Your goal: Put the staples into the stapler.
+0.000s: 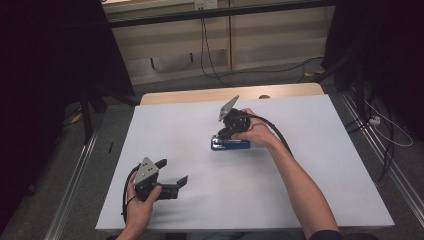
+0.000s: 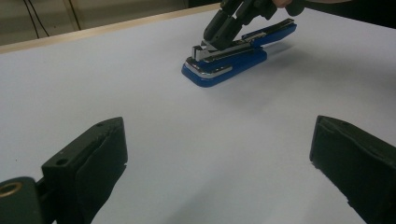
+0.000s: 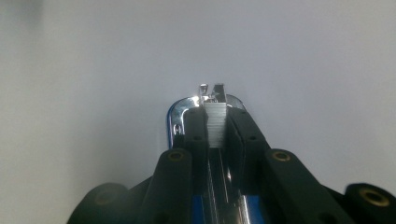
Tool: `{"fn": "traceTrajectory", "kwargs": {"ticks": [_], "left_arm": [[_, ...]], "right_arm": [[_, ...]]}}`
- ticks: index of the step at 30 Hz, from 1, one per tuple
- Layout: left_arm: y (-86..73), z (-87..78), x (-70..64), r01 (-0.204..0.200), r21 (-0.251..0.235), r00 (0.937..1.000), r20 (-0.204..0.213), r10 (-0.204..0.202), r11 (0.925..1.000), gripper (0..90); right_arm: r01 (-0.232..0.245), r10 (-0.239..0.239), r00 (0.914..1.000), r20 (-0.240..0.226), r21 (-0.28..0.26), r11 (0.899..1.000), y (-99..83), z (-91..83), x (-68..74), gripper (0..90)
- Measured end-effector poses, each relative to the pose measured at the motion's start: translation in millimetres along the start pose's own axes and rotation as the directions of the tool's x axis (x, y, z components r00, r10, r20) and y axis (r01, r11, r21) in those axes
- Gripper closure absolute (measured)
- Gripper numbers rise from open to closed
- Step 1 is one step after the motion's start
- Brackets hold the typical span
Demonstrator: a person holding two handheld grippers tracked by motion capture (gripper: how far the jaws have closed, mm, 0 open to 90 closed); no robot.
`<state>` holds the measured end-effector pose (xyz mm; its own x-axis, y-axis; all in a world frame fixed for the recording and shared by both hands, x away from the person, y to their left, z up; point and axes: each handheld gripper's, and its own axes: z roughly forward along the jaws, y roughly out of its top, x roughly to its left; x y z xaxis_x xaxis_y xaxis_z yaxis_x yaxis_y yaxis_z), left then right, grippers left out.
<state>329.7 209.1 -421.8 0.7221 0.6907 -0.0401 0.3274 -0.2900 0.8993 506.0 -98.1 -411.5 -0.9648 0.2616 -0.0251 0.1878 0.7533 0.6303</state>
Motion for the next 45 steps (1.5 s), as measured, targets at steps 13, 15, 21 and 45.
{"fn": "traceTrajectory", "kwargs": {"ticks": [13,15,21,45], "left_arm": [[-0.7,1.0,0.4,0.007,0.010,1.0000,0.002,-0.007,0.9999,4.2],[-0.8,1.0,0.4,0.009,0.008,1.0000,0.004,-0.009,0.9999,4.2],[-0.6,0.8,0.2,0.006,0.009,1.0000,0.004,-0.006,0.9999,4.2],[-0.5,0.6,0.2,0.006,0.008,1.0000,0.002,-0.006,1.0000,4.2]], "right_arm": [[0.026,-0.026,0.9995,-0.019,0.009,1.000,3.0,3.6,-2.4,79.1],[0.017,-0.017,0.9996,-0.023,0.007,1.000,2.9,3.8,-2.8,79.1],[0.020,-0.020,0.9996,-0.022,0.006,1.000,3.8,4.5,-2.9,79.1],[-0.007,0.007,0.9999,-0.011,-0.018,1.000,6.2,7.6,-2.9,76.0]]}}
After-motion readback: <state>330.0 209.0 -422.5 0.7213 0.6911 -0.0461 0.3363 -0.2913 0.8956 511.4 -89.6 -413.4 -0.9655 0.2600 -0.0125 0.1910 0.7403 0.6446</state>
